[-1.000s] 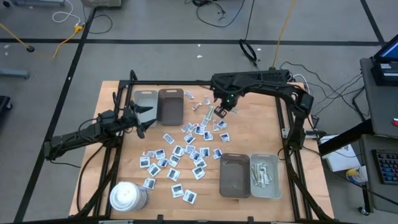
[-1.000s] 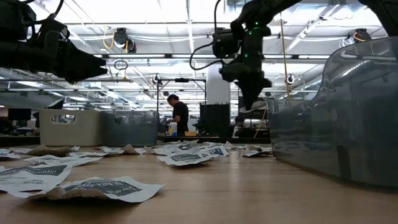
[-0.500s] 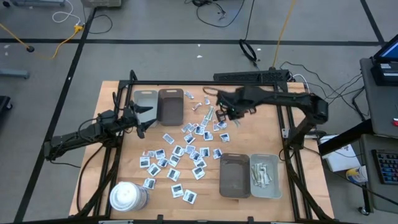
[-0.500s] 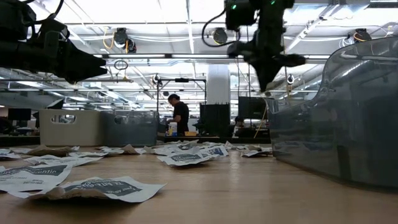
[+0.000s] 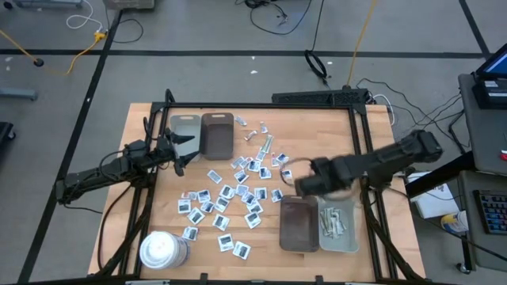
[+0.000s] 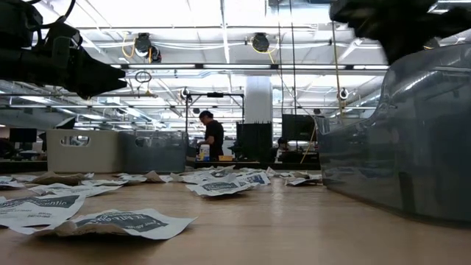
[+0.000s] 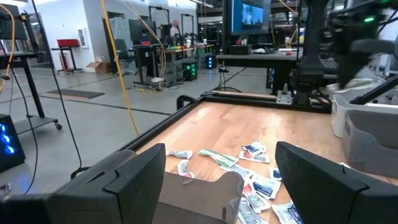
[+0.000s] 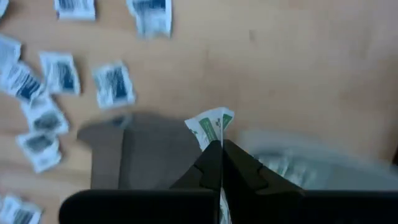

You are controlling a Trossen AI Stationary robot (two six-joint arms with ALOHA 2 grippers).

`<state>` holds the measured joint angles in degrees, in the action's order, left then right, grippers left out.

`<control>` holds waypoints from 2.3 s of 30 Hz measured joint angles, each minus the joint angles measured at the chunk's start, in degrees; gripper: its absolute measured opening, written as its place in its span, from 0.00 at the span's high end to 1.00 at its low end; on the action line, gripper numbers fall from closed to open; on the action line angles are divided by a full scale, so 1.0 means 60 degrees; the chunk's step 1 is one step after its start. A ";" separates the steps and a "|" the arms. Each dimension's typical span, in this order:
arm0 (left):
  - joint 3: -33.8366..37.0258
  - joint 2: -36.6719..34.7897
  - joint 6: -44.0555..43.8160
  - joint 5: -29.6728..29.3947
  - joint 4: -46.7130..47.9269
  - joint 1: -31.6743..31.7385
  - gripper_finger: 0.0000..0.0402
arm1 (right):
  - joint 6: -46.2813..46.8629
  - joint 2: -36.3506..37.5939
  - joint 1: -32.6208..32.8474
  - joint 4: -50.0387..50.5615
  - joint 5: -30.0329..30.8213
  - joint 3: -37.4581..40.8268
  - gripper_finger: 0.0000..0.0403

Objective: Pick & Place First Aid Supplies
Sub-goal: Put the white bandage pack into the bottom gray bin

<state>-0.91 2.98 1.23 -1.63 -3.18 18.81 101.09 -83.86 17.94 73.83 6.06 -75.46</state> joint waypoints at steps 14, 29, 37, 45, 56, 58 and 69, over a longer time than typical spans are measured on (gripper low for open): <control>0.0000 0.0000 0.0000 0.0000 0.0000 0.0000 0.24 | 0.4292 0.0044 0.3492 -0.0041 -0.0466 0.0832 1.00; 0.0000 0.0000 0.0000 0.0000 0.0000 0.0000 0.24 | 0.4305 0.0052 0.3602 -0.1834 -0.0488 0.2765 0.84; 0.0002 0.0000 0.0000 0.0000 0.0000 0.0004 0.24 | 0.3936 0.0097 0.3730 -0.1923 -0.0512 0.2760 0.55; 0.0001 0.0000 0.0000 0.0000 0.0000 0.0004 0.24 | 0.0664 0.0406 0.3149 -0.0657 -0.0527 0.1984 0.50; 0.0003 0.0000 0.0000 0.0000 0.0000 0.0004 0.24 | -0.8253 0.0401 0.0848 -0.1143 -0.1256 0.1137 0.52; 0.0000 0.0000 0.0000 0.0000 0.0000 0.0004 0.24 | -0.9856 0.0400 0.0365 -0.1439 -0.1549 0.1118 0.52; 0.0000 0.0000 0.0000 0.0000 0.0000 0.0004 0.24 | -1.9760 -0.0037 -0.1597 -0.3378 -0.1766 0.1115 0.52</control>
<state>-0.91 2.98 1.23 -1.63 -3.18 18.83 -17.47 -84.08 8.36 53.56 -4.54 -68.77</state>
